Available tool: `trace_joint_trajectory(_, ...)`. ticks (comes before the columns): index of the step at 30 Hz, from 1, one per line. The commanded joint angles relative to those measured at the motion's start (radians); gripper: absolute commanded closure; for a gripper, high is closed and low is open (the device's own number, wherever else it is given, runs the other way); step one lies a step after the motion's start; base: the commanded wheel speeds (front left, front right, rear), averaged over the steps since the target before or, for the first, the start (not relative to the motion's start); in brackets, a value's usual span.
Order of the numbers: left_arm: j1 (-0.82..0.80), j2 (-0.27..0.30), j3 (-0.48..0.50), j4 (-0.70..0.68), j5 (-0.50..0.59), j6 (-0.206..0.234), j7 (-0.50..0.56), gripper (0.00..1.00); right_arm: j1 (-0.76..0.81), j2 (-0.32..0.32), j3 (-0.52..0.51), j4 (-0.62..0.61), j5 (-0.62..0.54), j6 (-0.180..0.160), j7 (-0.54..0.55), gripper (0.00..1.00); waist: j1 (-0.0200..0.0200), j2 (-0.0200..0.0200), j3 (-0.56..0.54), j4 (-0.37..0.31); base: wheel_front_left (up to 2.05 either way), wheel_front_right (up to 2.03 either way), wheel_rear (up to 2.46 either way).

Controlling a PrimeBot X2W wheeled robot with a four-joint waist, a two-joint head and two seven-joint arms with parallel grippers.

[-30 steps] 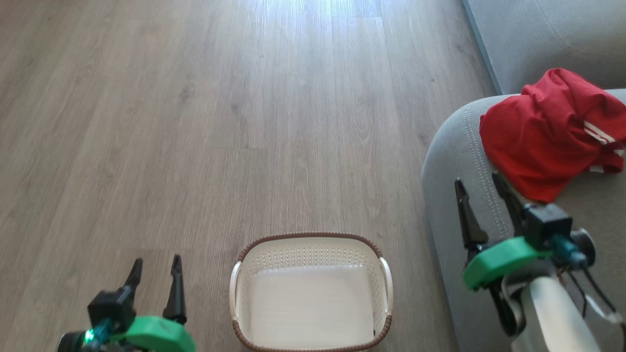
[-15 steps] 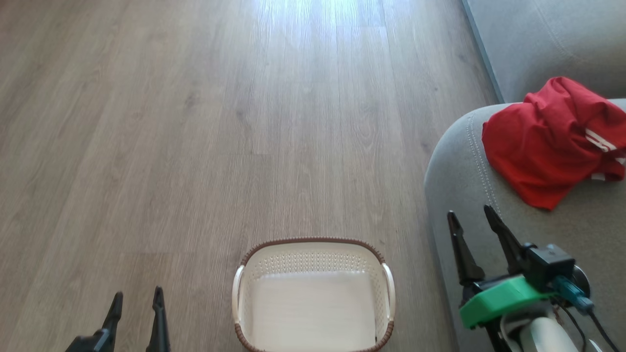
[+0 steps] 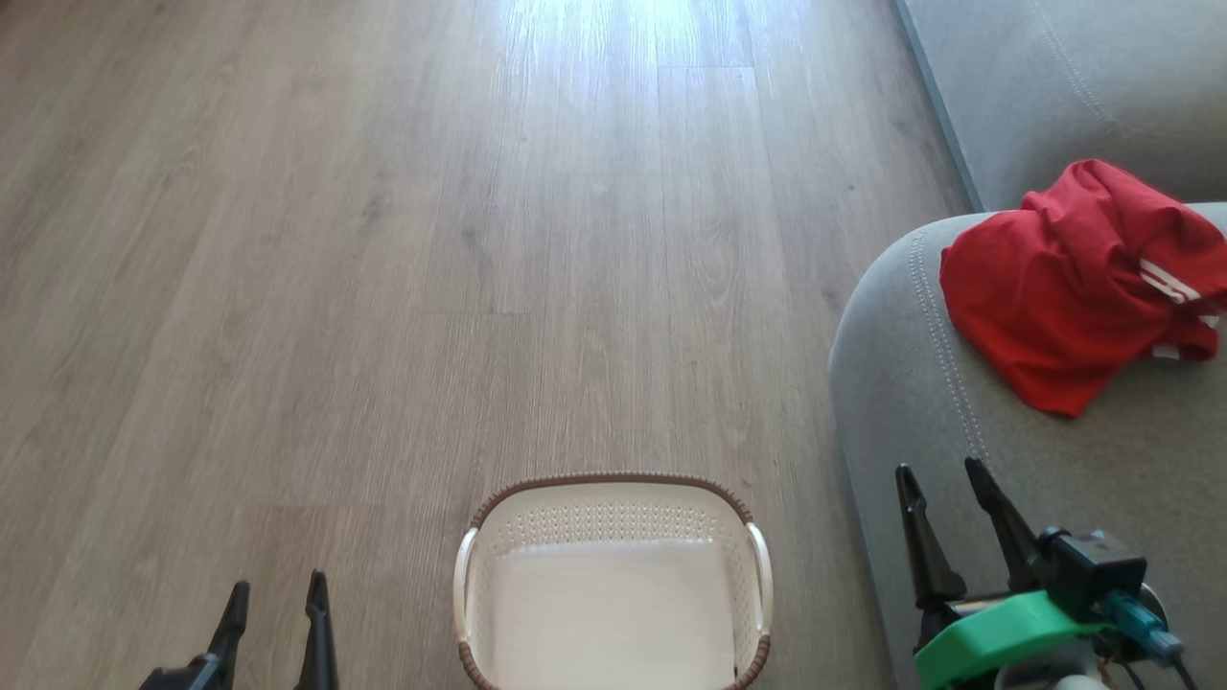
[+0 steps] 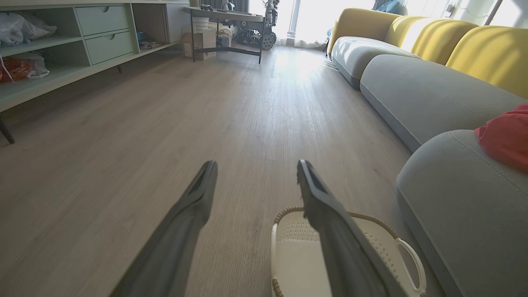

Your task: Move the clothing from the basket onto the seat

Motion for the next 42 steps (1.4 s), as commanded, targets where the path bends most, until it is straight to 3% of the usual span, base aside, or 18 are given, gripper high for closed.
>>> trace_joint_trajectory(1,-0.037,0.007,0.048,-0.017,0.014,-0.010,-0.013,0.00,-0.016,0.002,0.026,-0.038,0.008,0.000,-0.003,0.00,0.0001,0.0000,0.000,-0.005,0.00,0.00,0.00)
trace_joint_trajectory(32,-0.047,-0.022,0.075,0.016,0.046,-0.035,-0.013,0.00,-0.026,0.002,0.018,-0.020,0.018,0.000,-0.008,0.00,0.0001,0.0000,0.006,-0.010,0.00,0.00,0.00)
trace_joint_trajectory(33,-0.002,-0.034,0.032,0.037,0.038,-0.032,0.000,1.00,0.017,0.001,0.000,0.008,0.012,0.000,0.000,1.00,0.0001,0.0000,0.006,-0.010,0.00,0.00,0.00)
trace_joint_trajectory(42,-0.003,-0.065,0.046,0.074,-0.012,-0.047,0.018,1.00,0.016,0.001,0.000,0.056,0.076,0.000,0.016,1.00,0.0001,0.0000,0.009,-0.013,0.00,0.00,0.00)
